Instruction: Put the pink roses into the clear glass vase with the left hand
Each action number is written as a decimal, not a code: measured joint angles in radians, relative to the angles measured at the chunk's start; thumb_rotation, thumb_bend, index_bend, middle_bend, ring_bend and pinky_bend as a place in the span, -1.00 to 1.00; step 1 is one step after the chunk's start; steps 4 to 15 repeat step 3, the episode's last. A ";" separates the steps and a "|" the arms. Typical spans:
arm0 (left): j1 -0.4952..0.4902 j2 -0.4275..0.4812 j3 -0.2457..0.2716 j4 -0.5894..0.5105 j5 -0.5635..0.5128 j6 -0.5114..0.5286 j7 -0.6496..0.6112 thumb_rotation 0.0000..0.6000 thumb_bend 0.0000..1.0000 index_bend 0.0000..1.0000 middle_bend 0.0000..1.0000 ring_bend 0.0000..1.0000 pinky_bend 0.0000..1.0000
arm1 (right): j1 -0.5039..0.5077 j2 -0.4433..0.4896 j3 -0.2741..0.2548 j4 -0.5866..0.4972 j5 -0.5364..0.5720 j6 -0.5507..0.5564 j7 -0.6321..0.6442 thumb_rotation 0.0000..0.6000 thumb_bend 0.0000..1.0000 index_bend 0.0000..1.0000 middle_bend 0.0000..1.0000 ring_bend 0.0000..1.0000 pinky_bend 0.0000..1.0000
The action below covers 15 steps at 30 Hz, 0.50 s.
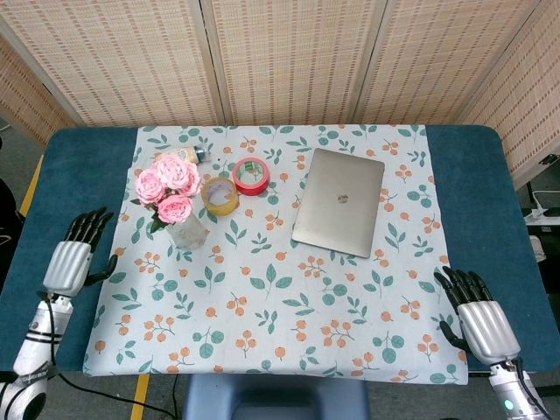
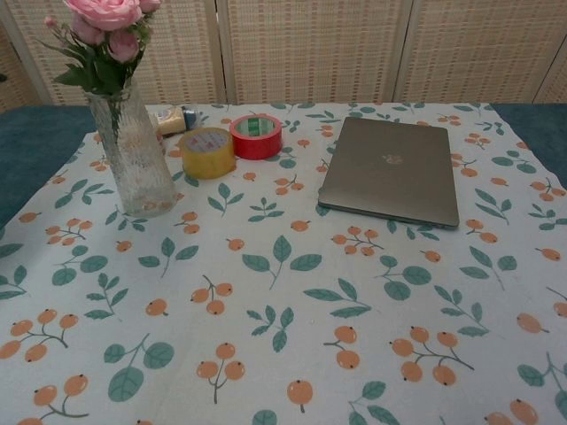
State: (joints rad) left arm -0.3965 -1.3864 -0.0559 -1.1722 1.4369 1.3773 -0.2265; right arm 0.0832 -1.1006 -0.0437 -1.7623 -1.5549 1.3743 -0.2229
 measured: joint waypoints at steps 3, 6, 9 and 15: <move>0.093 0.019 0.047 -0.048 0.005 0.067 0.135 1.00 -0.12 -1.00 -1.00 -1.00 -0.90 | -0.002 -0.013 0.002 0.003 0.000 0.006 -0.021 1.00 -0.38 -1.00 -1.00 -1.00 -1.00; 0.093 0.019 0.047 -0.048 0.005 0.067 0.135 1.00 -0.12 -1.00 -1.00 -1.00 -0.90 | -0.002 -0.013 0.002 0.003 0.000 0.006 -0.021 1.00 -0.38 -1.00 -1.00 -1.00 -1.00; 0.093 0.019 0.047 -0.048 0.005 0.067 0.135 1.00 -0.12 -1.00 -1.00 -1.00 -0.90 | -0.002 -0.013 0.002 0.003 0.000 0.006 -0.021 1.00 -0.38 -1.00 -1.00 -1.00 -1.00; 0.093 0.019 0.047 -0.048 0.005 0.067 0.135 1.00 -0.12 -1.00 -1.00 -1.00 -0.90 | -0.002 -0.013 0.002 0.003 0.000 0.006 -0.021 1.00 -0.38 -1.00 -1.00 -1.00 -1.00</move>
